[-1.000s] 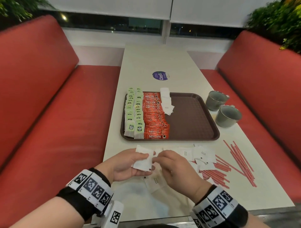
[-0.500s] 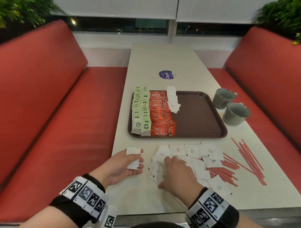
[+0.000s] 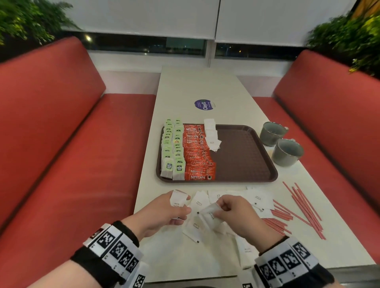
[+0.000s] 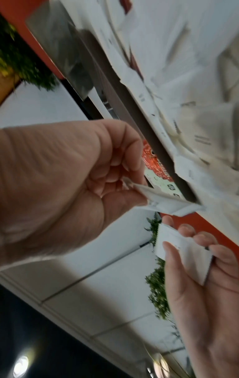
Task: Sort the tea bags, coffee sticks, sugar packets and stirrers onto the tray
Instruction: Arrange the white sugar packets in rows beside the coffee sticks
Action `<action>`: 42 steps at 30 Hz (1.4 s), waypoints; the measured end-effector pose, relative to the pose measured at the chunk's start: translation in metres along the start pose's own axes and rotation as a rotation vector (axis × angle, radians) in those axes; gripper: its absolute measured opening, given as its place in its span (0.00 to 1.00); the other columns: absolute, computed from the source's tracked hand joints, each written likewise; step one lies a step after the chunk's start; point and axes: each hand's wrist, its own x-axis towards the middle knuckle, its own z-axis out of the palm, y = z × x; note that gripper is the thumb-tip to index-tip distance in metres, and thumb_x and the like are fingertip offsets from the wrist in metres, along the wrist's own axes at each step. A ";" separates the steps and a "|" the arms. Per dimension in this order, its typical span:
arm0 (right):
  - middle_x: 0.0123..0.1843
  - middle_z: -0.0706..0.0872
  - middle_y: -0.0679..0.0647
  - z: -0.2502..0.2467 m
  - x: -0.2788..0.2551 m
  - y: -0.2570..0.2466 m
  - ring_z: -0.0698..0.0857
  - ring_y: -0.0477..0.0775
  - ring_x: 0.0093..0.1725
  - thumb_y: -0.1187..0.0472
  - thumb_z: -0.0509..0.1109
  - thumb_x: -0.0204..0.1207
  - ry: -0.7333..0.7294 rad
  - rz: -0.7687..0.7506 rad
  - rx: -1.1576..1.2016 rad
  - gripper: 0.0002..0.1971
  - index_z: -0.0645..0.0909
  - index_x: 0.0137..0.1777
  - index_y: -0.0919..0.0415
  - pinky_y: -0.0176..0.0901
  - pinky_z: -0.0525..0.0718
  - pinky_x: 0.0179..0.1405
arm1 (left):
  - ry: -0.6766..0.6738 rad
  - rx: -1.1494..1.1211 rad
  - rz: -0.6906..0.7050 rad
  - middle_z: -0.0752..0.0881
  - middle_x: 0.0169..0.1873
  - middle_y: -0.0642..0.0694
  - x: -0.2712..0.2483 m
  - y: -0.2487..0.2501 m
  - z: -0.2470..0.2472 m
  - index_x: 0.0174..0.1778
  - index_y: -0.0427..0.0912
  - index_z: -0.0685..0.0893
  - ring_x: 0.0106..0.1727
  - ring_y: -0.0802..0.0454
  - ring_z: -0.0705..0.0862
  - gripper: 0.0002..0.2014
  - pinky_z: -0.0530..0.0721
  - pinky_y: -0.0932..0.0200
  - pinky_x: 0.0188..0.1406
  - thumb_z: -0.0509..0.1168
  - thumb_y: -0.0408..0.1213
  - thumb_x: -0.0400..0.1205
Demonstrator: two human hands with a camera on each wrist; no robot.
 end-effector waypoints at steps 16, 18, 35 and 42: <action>0.37 0.82 0.45 -0.003 0.035 -0.021 0.78 0.42 0.33 0.55 0.78 0.71 0.028 -0.148 0.170 0.09 0.82 0.46 0.54 0.34 0.76 0.29 | -0.040 -0.292 0.025 0.89 0.44 0.39 0.020 0.020 0.016 0.57 0.37 0.82 0.42 0.47 0.89 0.10 0.87 0.56 0.38 0.65 0.28 0.81; 0.34 0.83 0.46 -0.001 0.036 -0.016 0.78 0.41 0.31 0.53 0.79 0.69 -0.037 -0.107 0.245 0.11 0.84 0.45 0.57 0.33 0.75 0.31 | 0.009 -0.329 0.056 0.89 0.49 0.37 0.024 0.022 0.018 0.60 0.38 0.81 0.46 0.45 0.90 0.13 0.88 0.56 0.38 0.66 0.26 0.80; 0.27 0.80 0.45 -0.070 0.096 -0.001 0.78 0.44 0.30 0.63 0.77 0.71 0.030 -0.107 0.422 0.07 0.83 0.35 0.60 0.44 0.84 0.35 | 0.133 -0.435 0.068 0.88 0.54 0.36 0.092 0.082 0.085 0.62 0.39 0.79 0.48 0.43 0.88 0.11 0.88 0.51 0.44 0.55 0.35 0.88; 0.23 0.79 0.49 -0.079 0.128 -0.010 0.73 0.43 0.21 0.70 0.74 0.73 -0.283 0.045 0.529 0.08 0.80 0.35 0.61 0.34 0.70 0.23 | 0.263 -0.217 0.106 0.88 0.50 0.41 0.108 0.083 0.074 0.61 0.44 0.81 0.44 0.49 0.87 0.10 0.84 0.59 0.30 0.61 0.36 0.85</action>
